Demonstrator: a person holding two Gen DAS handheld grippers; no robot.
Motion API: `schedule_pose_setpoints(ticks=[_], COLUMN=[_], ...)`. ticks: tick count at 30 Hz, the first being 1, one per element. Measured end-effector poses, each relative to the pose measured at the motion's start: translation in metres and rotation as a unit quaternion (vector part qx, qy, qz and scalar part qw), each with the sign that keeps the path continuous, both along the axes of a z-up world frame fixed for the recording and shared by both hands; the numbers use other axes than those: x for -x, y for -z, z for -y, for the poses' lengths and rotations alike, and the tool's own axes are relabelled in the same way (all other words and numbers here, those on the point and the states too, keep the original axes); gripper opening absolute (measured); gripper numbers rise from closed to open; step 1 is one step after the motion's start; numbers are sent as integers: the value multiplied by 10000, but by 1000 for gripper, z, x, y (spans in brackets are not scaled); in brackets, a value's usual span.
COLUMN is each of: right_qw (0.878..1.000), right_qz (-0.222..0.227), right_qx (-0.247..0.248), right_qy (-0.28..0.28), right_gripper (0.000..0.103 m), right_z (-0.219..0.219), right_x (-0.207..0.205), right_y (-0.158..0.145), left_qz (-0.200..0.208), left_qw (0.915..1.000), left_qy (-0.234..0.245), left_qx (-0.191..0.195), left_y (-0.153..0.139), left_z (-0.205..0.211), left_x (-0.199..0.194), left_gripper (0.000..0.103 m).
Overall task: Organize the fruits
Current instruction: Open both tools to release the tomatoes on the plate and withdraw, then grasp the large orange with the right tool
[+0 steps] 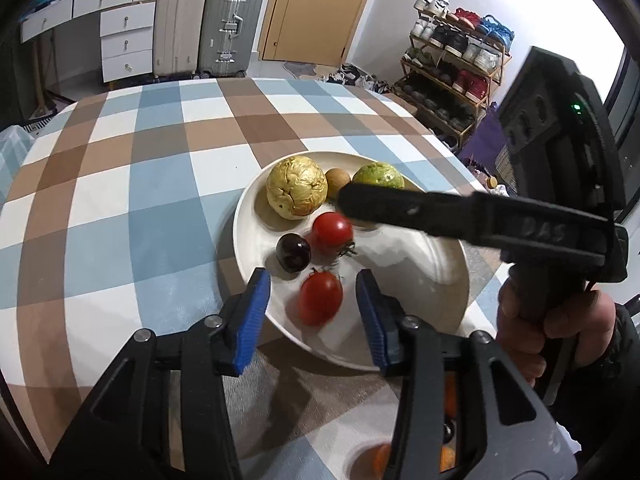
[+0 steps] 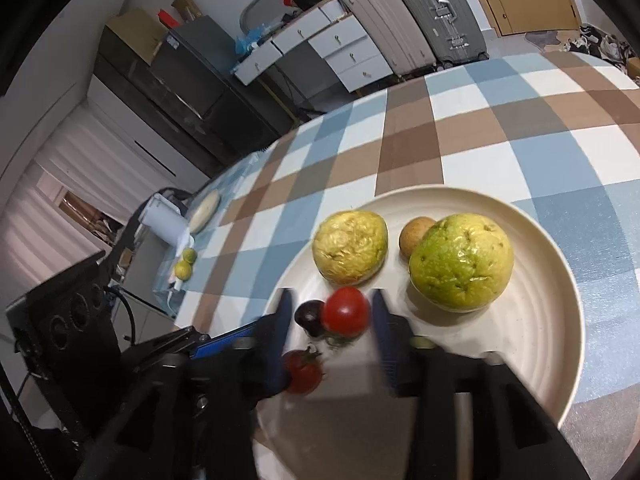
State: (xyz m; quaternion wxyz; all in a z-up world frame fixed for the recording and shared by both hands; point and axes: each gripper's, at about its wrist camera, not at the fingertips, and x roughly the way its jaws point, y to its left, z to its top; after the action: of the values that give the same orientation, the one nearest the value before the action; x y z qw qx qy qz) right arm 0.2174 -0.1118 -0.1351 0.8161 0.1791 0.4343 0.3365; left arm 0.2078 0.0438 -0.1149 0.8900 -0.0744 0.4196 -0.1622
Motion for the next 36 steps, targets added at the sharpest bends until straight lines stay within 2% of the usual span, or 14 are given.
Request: schedule_pose_setpoints(ticks=[4,7,9,13,15,22,25,27,36], right_qw=[9997,9990,9983,9960,9944,9876,9851,9835,9819], right_qz=[241,396,493,714,844,1286,1429,1515,1548], right_qx=[-19,-35,-20,95,153,277,286,291,315], right_qy=[93,223,323,526,626,856,910,947,1047], right_gripper=[56,71,84,93,99,102,103,103,103], right_z=[11,24,32,48,55,71,76,78,86], right_x=[16,33,44,72,84,131,151,164,206], right_y=[-16,-25,-30,-40,-44,-57,-60,-61,-55], left_qz=[109,195,256,370,436,489,488,549,657], left_qw=[9999,9998,9996,9992,9989,9986,9986,9981,9967], left_qy=[-30,-55,-61,-46,-84,-145,-110,-162,-355], left_qx=[-31,-52,-95,-120,-120,-161,-186,-246,-324], left_y=[-11,-19,-25,-35,-39,-44,-45,-46,-48], left_z=[1,4,8,17,20,38,44,47,43], left_x=[15,28,38,58,69,102,114,123,155], left_gripper=[50,56,63,69,81,84,91,102,102])
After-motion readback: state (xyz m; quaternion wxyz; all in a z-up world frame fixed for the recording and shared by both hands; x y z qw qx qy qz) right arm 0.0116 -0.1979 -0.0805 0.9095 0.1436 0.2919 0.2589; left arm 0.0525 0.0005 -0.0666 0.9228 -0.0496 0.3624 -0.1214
